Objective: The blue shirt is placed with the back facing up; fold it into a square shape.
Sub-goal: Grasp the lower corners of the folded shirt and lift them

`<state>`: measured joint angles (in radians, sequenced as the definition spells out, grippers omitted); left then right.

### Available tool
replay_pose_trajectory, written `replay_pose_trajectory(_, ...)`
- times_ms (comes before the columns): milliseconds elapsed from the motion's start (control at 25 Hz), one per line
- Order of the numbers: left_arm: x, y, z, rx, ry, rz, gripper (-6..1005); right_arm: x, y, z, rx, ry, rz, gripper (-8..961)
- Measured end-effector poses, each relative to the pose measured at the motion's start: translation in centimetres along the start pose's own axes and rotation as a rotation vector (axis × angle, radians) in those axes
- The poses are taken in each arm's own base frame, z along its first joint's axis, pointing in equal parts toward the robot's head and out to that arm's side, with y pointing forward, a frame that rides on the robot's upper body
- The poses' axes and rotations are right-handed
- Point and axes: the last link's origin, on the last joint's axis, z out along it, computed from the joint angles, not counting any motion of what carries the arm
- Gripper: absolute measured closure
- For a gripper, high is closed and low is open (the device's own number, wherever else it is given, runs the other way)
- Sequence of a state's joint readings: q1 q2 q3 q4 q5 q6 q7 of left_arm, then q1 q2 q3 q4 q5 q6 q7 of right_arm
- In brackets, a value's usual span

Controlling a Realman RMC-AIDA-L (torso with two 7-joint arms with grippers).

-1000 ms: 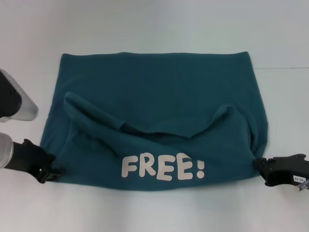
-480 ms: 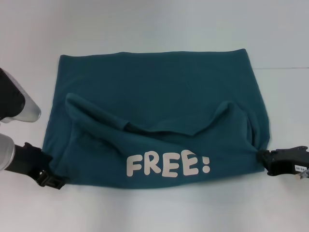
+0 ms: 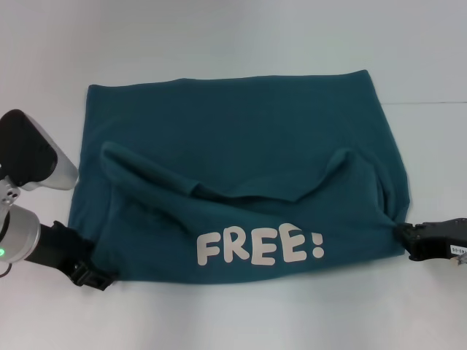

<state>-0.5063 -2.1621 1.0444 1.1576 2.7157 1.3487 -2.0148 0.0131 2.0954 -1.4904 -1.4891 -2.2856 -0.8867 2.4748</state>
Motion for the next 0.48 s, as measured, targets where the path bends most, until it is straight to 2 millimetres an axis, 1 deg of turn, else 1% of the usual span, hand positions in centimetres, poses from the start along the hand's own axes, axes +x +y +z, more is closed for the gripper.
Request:
replay_pose_trajectory(200, 0.08, 0.17, 0.45, -0.011, -0.004, 0.012, 237, -0.04, -0.23, -0.07, 0.006, -0.002, 0.007, 934)
replay_pose_trajectory(480, 0.18, 0.25, 0.51, -0.019, 0.009, 0.011, 371, -0.01, -0.49, 0.13, 0.008, 0.002, 0.015, 935)
